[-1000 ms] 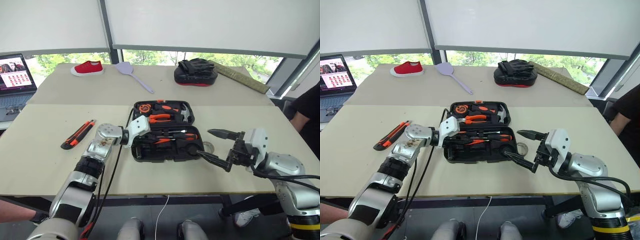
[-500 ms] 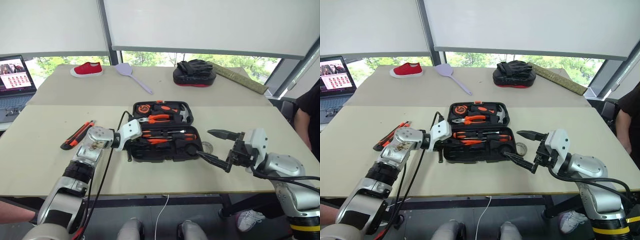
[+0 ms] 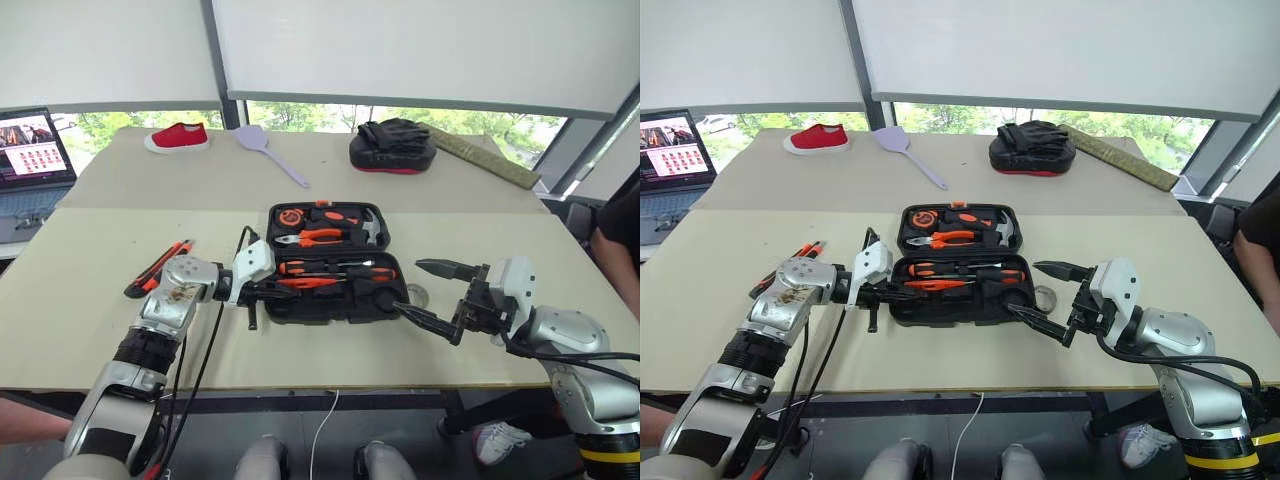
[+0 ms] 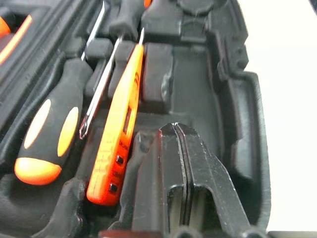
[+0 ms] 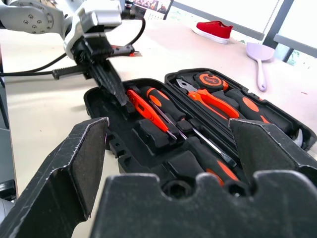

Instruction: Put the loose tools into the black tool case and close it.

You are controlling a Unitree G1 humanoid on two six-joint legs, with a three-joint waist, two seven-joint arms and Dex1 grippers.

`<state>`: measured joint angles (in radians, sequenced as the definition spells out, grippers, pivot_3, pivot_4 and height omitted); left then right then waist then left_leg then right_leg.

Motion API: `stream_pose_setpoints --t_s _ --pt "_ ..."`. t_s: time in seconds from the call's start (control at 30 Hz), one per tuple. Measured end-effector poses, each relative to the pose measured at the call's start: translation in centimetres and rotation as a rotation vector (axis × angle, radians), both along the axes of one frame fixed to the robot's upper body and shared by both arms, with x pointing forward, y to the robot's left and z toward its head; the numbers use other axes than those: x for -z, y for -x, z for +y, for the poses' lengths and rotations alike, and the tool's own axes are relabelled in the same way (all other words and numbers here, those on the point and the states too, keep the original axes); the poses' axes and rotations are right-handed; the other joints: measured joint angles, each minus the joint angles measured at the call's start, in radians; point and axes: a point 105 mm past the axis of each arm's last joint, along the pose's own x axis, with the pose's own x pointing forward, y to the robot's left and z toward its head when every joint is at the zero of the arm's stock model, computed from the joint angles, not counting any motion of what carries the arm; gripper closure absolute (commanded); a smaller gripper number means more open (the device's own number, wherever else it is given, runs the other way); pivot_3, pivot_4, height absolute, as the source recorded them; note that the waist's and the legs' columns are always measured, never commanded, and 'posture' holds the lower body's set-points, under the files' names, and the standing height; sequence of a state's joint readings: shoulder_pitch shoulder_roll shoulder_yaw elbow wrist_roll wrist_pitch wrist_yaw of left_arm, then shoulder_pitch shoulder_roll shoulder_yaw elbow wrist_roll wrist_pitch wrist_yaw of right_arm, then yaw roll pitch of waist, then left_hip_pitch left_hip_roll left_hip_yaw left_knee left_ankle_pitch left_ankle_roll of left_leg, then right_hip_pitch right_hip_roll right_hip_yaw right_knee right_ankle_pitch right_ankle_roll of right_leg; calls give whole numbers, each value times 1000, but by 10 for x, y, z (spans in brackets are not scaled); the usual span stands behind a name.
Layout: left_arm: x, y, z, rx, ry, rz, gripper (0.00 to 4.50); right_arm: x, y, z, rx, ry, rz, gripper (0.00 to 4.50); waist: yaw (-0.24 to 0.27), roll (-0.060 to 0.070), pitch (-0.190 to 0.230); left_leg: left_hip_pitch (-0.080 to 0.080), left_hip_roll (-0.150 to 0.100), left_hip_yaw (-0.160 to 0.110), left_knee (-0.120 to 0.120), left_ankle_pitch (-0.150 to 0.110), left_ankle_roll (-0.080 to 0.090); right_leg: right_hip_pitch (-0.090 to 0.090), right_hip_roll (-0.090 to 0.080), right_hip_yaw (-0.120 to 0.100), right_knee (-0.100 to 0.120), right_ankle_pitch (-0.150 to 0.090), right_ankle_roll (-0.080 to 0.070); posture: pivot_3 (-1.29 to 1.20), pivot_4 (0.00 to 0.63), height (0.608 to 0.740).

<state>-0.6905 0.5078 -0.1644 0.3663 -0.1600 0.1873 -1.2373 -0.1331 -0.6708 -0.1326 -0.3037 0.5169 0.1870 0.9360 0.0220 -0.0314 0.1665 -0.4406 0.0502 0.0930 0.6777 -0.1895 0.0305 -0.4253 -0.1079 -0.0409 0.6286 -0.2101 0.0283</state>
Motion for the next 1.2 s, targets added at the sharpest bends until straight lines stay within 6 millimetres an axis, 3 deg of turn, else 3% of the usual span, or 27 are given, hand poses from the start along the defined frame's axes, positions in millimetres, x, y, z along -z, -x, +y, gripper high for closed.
stream_pose_setpoints --t_s 0.1,0.33,0.47,0.8,0.97,1.2 --pt "-5 -4 -13 -3 32 -27 4455 0 0 0 0 0 0 0 -1 0 0 0 0 0 0 0 0 0 0 0 0 0 0 0 150 740" --pt "16 -13 -25 -43 -26 -27 4455 1 0 0 1 -3 11 0 -7 0 0 0 0 1 -1 0 0 0 1 0 0 0 0 0 150 740" --pt "15 -18 -33 -45 -15 -34 4455 2 0 0 0 -6 19 0 -6 0 0 0 0 0 0 0 0 0 0 0 0 0 0 0 150 740" --pt "17 -11 -31 -43 50 8 4455 6 5 0 3 -12 42 0 -10 0 0 0 0 -1 -1 0 0 0 0 0 0 0 0 0 150 740" --pt "12 -19 -27 -105 68 -19 4455 6 5 1 6 -12 39 0 -7 0 0 0 0 -1 -1 0 0 0 0 0 0 0 1 0 150 740" --pt "14 -25 -36 -136 81 -18 4455 6 5 1 7 -12 39 0 -7 0 0 0 0 -1 -1 0 0 0 0 0 0 0 1 0 150 740"
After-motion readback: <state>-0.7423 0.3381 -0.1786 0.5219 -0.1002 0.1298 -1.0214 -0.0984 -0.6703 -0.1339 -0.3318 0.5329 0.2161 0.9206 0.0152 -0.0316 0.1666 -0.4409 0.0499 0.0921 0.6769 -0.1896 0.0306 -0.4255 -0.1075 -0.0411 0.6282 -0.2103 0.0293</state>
